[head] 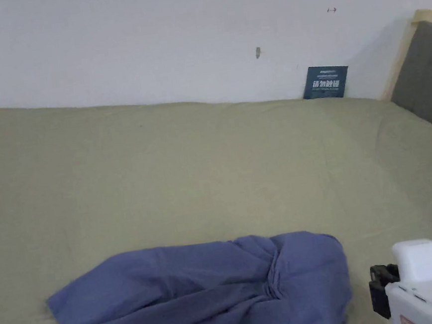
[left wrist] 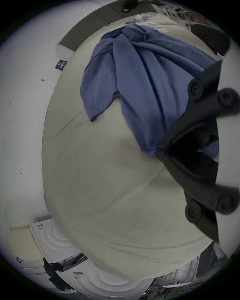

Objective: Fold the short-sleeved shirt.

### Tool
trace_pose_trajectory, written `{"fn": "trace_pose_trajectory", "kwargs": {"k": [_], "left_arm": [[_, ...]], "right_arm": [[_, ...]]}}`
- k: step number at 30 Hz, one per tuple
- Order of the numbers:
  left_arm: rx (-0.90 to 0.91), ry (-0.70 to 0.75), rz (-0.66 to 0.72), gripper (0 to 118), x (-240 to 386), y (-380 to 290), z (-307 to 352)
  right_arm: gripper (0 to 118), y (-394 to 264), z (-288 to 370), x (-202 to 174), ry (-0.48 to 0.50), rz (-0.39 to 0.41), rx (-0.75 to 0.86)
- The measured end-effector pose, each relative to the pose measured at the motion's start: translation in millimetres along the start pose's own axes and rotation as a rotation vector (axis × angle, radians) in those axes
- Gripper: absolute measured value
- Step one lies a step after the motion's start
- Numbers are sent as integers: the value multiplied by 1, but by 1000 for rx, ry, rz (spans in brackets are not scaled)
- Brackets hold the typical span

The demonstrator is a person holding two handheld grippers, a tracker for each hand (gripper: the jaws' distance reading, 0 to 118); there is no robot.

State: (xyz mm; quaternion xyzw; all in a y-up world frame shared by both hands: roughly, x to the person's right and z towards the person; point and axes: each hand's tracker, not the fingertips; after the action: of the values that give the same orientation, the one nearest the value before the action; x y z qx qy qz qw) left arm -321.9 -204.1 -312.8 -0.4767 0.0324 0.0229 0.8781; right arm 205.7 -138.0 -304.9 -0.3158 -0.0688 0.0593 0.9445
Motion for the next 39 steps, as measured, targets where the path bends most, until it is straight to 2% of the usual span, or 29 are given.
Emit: {"fn": "trace_pose_trajectory", "kwargs": {"k": [7,8,9,10,11,12,13,16,17,18,19,20,21,23,28,32,35,39], "left_arm": [[-9,-11,15,1,6,1,6],[-9,-12,13,1,2,2,4],[-9,-11,14,1,3,2,5],[-9,-9,14,1,5,2,6],[-10,-5,9,1,6,3,5],[-11,-2,6,1,6,4,5],[-11,1,-1,1,8,4,5],[-14,4,-6,1,5,5,2],[-18,5,-10,1,6,5,2],[-20,7,-13,1,7,6,3],[-21,8,-14,1,8,7,4],[-23,7,-17,1,7,8,6],[-26,4,-13,1,7,9,8],[-36,-13,18,1,2,15,17],[107,-7,92,1,-28,44,78],[258,55,29,1,-39,76,156],[352,98,31,1,-50,97,206],[417,120,39,1,-57,123,254]], "right_arm": [[1,49,-124,29,87,-45,-163],[13,52,-138,29,91,-42,-200],[60,54,-150,28,66,-42,-221],[100,53,-163,29,58,-30,-267],[118,52,-176,28,63,-29,-305],[110,50,-183,27,61,-25,-251],[105,46,-193,24,50,-16,-293],[104,33,-210,19,51,48,-411],[104,33,-207,22,49,30,-376],[93,38,-202,24,52,17,-366],[62,43,-197,26,82,-28,-384],[16,46,-189,28,150,-49,-360],[3,49,-181,28,168,-47,-339],[2,62,-151,26,113,-5,-284],[2,98,-63,60,117,-48,-134],[3,126,22,87,122,-69,-12],[3,142,88,94,93,-77,99],[3,163,141,112,83,-100,156]]}}
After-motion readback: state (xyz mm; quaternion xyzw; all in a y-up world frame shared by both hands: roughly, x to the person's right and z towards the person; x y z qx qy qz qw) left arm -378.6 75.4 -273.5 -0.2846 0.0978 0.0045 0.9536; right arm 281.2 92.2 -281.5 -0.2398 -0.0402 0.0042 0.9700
